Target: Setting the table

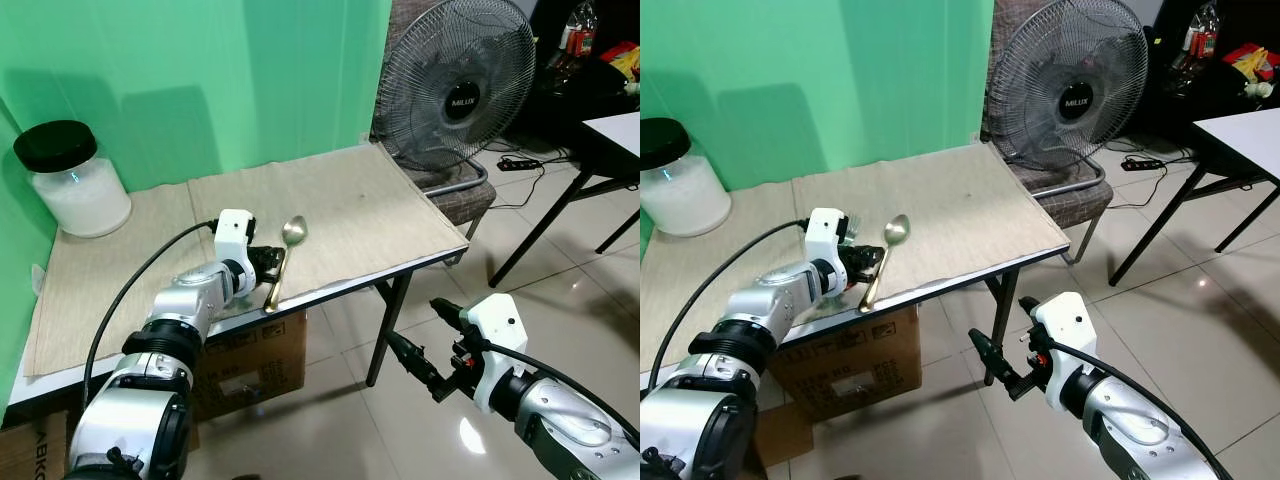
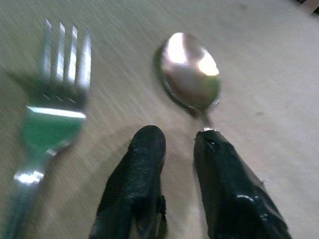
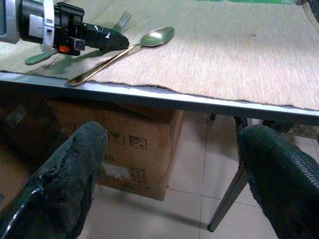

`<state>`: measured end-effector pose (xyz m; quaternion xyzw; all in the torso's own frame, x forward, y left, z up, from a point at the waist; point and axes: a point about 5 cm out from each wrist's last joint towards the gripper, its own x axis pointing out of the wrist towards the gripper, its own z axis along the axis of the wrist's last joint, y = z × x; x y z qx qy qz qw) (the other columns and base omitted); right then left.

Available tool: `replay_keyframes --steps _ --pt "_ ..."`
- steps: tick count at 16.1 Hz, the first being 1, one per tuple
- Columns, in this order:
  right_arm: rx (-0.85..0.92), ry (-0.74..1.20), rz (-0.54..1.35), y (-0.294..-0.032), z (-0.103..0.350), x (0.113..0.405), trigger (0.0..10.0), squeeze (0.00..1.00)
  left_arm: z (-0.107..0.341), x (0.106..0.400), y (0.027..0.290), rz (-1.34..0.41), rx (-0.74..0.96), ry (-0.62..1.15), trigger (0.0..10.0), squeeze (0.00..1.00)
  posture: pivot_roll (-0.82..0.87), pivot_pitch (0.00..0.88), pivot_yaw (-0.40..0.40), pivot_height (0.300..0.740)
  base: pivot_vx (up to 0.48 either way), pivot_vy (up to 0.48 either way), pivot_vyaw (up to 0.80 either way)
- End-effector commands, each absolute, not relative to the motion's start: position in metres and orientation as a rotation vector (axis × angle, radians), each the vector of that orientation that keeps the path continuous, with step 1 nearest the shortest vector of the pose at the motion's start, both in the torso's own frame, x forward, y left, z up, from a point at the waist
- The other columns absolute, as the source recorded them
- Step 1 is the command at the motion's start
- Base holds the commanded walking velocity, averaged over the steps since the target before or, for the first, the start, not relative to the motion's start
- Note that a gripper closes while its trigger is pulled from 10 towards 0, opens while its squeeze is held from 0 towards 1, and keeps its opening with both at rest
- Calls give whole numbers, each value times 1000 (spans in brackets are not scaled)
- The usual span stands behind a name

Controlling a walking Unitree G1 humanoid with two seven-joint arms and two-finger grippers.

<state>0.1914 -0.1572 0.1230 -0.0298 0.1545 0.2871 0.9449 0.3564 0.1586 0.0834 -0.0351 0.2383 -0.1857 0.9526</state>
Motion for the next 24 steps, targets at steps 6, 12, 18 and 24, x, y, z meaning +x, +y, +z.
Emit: replay_keyframes --steps 6,12,18,24 --pt "-14 312 618 -156 127 189 10000 1000 96 362 142 -411 141 407 10000 1000 -74 0 -19 740 0 0 0" --pt "31 306 650 -157 129 188 10000 1000 90 359 129 -413 192 423 10000 1000 -74 0 -21 740 0 0 0" --pt "-12 314 631 -157 128 186 10000 0 83 357 123 -412 235 476 0 0 -90 0 -2 740 0 0 0" --pt "-19 313 622 -157 128 184 10000 0 84 358 123 -411 224 475 0 0 -91 0 7 740 0 0 0"
